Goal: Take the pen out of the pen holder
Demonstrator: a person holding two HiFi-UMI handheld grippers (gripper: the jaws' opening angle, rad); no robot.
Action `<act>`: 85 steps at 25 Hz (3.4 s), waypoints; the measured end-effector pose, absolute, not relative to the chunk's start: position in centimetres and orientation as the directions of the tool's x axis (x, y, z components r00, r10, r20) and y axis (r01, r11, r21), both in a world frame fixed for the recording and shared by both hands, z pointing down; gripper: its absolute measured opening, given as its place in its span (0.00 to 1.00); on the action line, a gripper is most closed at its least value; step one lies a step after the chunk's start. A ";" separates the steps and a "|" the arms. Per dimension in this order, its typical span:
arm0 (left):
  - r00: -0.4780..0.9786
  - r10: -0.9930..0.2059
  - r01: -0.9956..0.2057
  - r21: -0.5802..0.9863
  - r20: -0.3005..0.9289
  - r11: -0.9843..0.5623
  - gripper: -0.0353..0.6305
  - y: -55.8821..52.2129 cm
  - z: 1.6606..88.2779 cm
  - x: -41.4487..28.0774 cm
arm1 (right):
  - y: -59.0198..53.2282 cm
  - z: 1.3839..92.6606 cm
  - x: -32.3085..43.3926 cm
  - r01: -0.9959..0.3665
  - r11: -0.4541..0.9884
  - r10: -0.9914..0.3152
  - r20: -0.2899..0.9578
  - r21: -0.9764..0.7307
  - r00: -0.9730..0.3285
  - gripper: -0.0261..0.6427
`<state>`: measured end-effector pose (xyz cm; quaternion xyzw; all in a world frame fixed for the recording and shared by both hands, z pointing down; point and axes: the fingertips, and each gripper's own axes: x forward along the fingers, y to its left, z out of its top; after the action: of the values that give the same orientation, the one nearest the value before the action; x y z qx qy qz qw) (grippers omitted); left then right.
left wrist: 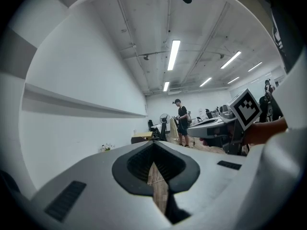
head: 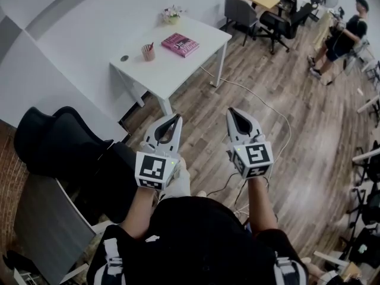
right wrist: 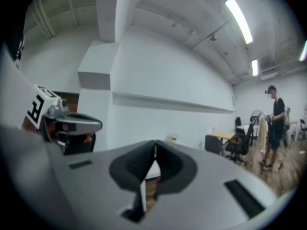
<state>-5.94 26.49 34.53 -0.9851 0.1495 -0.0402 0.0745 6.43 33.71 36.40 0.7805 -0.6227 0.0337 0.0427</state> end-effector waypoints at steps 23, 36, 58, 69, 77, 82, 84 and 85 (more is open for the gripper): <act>0.954 -0.300 -0.293 -0.154 0.022 -0.944 0.08 11.3 33.2 1.8 | 18.4 36.1 13.0 -0.979 -0.198 -0.971 0.123 0.052 0.203 0.09; 0.949 -0.313 -0.307 -0.122 0.032 -0.944 0.08 -0.3 33.2 3.3 | 6.7 35.7 14.6 -0.983 -0.179 -0.973 0.141 0.052 0.184 0.09; 0.929 -0.365 -0.359 -0.103 0.058 -0.928 0.08 -10.5 34.7 2.9 | -3.8 36.5 14.7 -0.991 -0.117 -0.977 0.170 0.060 0.125 0.09; 0.909 -0.408 -0.397 -0.123 0.082 -0.910 0.08 -13.7 35.9 5.7 | -8.7 37.7 17.2 -0.998 -0.055 -0.984 0.167 0.035 0.060 0.09; 0.890 -0.446 -0.433 -0.129 0.096 -0.892 0.08 -17.9 36.3 9.0 | -13.9 38.2 20.6 -1.000 0.000 -0.985 0.171 0.021 0.004 0.09; 0.870 -0.482 -0.466 -0.140 0.105 -0.873 0.08 -20.3 36.1 10.7 | -17.1 38.1 22.2 -0.999 0.050 -0.985 0.166 0.007 -0.048 0.09; 0.859 -0.500 -0.484 -0.142 0.109 -0.863 0.08 -21.2 36.0 11.2 | -18.4 38.0 22.6 -0.997 0.078 -0.983 0.167 0.002 -0.077 0.09; 0.852 -0.512 -0.496 -0.142 0.111 -0.857 0.08 -21.7 36.0 11.4 | -19.1 37.9 22.8 -0.996 0.094 -0.981 0.168 0.000 -0.093 0.09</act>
<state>11.44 -21.67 35.99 -0.9607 0.2622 -0.0727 0.0542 22.79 -19.07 37.91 0.6706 -0.7371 0.0565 0.0623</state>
